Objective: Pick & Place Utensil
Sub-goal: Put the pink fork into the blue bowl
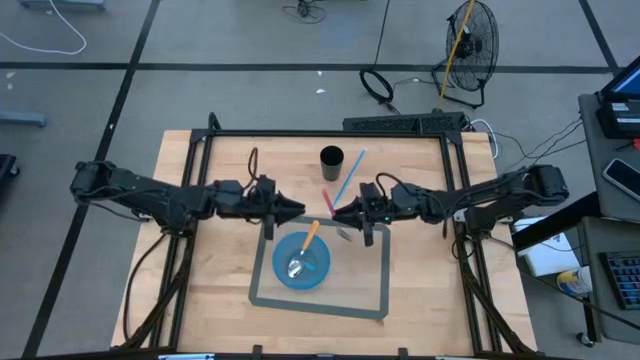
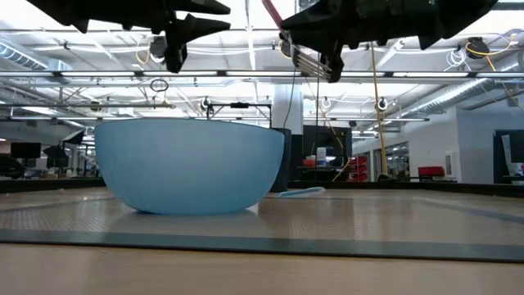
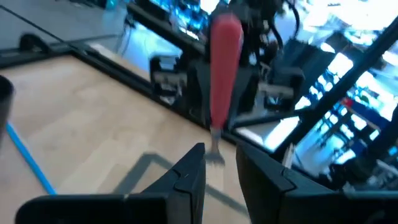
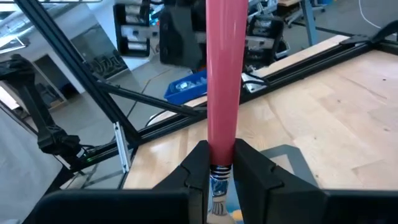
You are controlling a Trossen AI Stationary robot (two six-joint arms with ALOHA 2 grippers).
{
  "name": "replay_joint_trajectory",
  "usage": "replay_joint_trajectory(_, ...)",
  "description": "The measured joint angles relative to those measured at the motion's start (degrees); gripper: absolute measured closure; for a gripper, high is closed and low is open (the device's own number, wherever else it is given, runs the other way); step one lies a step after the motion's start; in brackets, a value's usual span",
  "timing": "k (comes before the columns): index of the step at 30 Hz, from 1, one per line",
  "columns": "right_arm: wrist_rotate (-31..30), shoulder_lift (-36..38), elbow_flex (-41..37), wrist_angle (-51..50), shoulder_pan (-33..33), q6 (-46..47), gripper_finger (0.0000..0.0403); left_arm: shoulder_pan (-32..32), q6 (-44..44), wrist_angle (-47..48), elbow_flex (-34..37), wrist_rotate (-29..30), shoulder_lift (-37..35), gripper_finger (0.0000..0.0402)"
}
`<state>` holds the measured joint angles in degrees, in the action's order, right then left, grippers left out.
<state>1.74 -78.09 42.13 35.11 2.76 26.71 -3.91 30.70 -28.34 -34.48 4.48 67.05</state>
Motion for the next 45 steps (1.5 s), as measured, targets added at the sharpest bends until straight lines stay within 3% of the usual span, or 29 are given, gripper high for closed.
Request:
replay_joint_trajectory(5,0.10,-0.98,0.63,0.65,0.04,-0.69,0.0362,1.97,0.06,-1.47,0.00,-2.09,0.44,0.0295)
replay_joint_trajectory(15,-0.27,-1.59,3.65,-1.30,-0.13,-3.42,0.0362,3.63,3.92,-15.17,0.00,-8.86,8.54,0.0158)
replay_joint_trajectory(20,-0.55,-1.55,3.63,-2.13,-0.09,-2.77,0.0362,3.97,4.01,-20.91,0.00,-8.97,10.98,0.0126)
replay_joint_trajectory(38,-1.71,-1.57,3.63,-4.22,-0.02,-2.35,0.0362,4.42,2.38,-22.51,-6.30,-9.68,18.75,0.0176)
replay_joint_trajectory(45,-1.64,-1.57,3.63,-4.74,-0.02,-2.35,0.0362,4.44,1.78,-22.36,-6.49,-10.26,19.58,0.0233)
